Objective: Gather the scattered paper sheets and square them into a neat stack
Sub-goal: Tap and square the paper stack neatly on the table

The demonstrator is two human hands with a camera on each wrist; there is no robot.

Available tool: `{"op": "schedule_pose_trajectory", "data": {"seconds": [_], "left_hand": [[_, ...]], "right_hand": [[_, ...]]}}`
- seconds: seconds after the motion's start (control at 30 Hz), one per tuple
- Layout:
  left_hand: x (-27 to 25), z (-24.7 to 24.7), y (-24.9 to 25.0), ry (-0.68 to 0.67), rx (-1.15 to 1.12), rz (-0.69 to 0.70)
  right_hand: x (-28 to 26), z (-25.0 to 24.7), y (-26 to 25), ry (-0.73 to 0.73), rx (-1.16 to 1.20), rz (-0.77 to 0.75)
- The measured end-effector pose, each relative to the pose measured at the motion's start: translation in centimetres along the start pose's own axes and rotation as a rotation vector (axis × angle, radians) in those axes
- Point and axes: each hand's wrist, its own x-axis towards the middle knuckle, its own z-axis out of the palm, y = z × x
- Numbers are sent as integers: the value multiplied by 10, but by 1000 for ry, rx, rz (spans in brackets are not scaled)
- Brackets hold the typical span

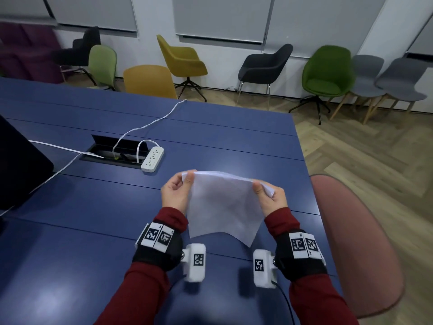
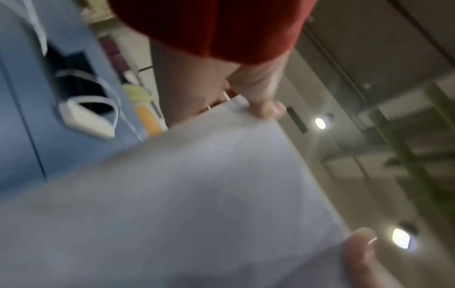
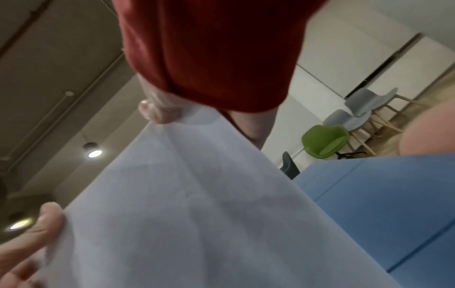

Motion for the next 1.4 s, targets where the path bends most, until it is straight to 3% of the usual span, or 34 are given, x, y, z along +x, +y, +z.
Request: {"op": "schedule_pose_trajectory", "data": {"seconds": [0.07, 0.17, 0.33, 0.4, 0.5, 0.7, 0.77, 0.9, 1.1, 1.4], "left_hand": [[4, 5, 1, 89, -138, -28], [3, 15, 17, 54, -176, 45], [-4, 18, 24, -115, -4, 104], [-6, 20, 12, -74, 91, 77], [-11, 28, 3, 0, 80, 54], [-12, 32, 17, -41, 58, 189], [-12, 33, 18, -66, 71, 172], [-13, 33, 11, 45, 87, 58], [-5, 32, 11, 79, 35, 29], [8, 24, 8, 3, 111, -1]], "right_hand": [[3, 4, -4, 9, -21, -36], [7, 3, -17, 51, 42, -71], [6, -8, -29, 18, 108, -36], [0, -3, -20, 41, 103, 55], [-2, 4, -10, 129, 63, 77], [7, -2, -28, 136, 54, -42], [7, -7, -24, 140, 86, -2], [0, -7, -9, 162, 66, 85], [1, -13, -12, 7, 9, 89], [0, -19, -28, -66, 39, 15]]}}
